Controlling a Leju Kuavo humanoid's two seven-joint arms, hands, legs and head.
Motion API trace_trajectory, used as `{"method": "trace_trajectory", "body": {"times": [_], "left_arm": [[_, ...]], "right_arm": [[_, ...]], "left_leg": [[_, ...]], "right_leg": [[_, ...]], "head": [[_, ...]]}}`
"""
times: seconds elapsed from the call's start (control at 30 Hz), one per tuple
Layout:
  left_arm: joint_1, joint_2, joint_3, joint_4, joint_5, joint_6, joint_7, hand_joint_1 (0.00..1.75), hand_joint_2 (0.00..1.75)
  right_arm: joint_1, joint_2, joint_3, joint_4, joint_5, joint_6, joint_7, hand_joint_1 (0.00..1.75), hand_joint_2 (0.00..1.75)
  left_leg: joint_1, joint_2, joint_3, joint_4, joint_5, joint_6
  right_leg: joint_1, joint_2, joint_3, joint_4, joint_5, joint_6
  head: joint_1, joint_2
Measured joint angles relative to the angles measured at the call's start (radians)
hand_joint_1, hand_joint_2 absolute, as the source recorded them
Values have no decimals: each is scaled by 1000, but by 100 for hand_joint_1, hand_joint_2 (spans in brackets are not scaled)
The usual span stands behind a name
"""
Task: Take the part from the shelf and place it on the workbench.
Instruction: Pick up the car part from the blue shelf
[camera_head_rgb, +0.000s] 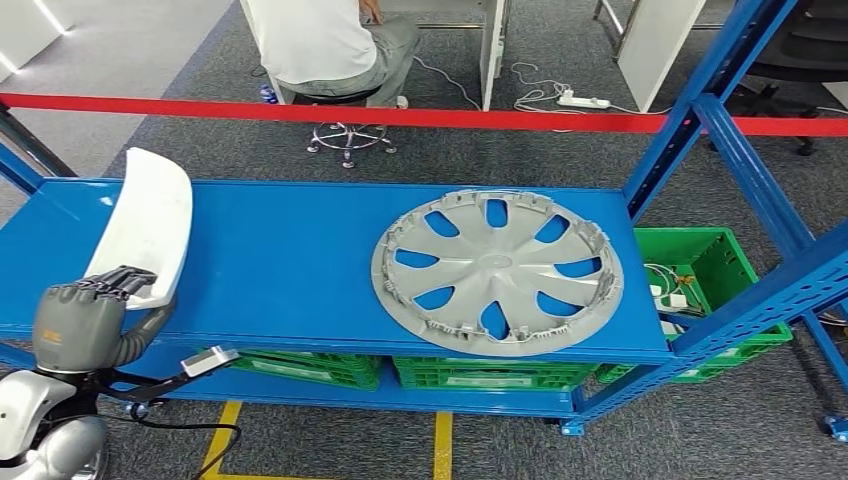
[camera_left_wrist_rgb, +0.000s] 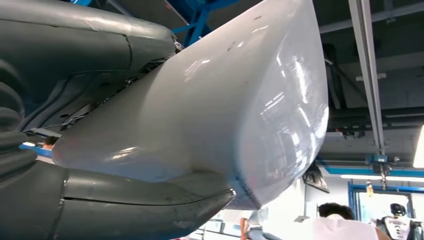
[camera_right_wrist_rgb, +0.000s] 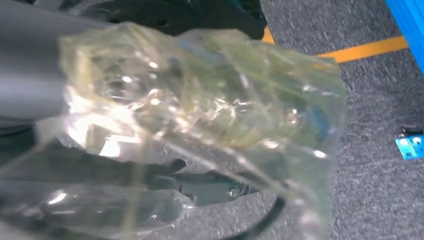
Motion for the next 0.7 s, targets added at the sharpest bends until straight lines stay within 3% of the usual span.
{"method": "trace_trajectory", "body": {"times": [0.17, 0.7], "left_arm": [[6, 0, 9, -4, 2, 0, -4, 175, 175], [32, 0, 33, -17, 9, -10, -3, 175, 175]], "right_arm": [[-8, 0, -39, 11, 23, 35, -1, 0, 0], [-47, -2, -121, 73, 95, 6, -14, 0, 0]], "left_leg": [[0, 0, 0, 0, 0, 0], [0, 0, 0, 0, 0, 0]], "right_leg": [[0, 0, 0, 0, 0, 0], [0, 0, 0, 0, 0, 0]], "head": [[0, 0], [0, 0]]}}
